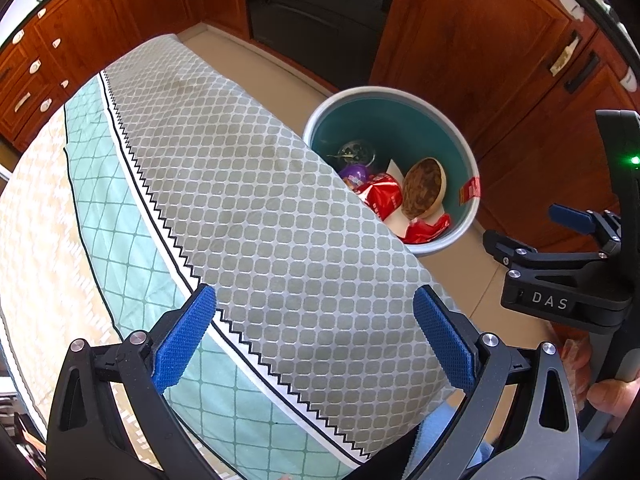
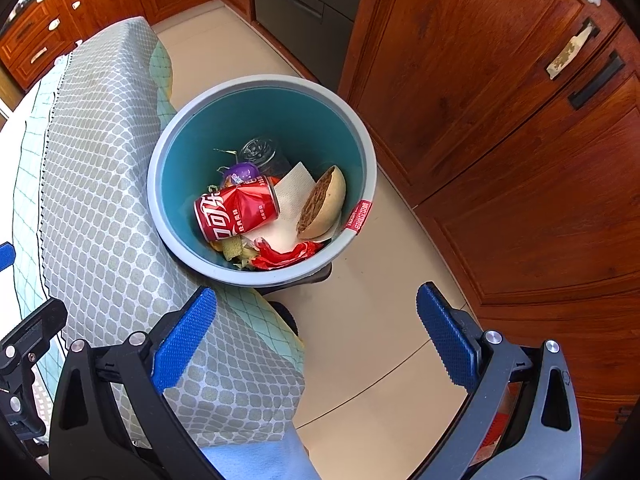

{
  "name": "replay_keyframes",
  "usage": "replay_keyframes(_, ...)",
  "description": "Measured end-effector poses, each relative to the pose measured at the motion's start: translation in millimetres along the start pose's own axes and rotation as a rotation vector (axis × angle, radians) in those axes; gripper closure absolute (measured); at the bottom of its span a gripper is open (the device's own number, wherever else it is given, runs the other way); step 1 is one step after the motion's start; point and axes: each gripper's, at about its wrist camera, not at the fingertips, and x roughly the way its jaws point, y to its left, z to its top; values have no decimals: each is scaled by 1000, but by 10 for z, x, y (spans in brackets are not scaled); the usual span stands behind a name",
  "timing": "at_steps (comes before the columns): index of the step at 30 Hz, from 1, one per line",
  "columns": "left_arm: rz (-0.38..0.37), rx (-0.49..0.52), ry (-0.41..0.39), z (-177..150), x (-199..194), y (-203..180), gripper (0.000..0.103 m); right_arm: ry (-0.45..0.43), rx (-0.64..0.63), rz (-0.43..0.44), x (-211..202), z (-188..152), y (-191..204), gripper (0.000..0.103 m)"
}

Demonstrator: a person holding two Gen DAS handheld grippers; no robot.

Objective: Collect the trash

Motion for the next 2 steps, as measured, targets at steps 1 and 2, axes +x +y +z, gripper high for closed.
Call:
replay_keyframes(1, -2, -3, 0, -3, -4, 11, 4, -2, -1, -2, -13, 0, -5, 7)
replay_keyframes(2, -5, -6, 0, -3, -6, 16, 4, -1, -1, -2, -22, 0, -2, 7)
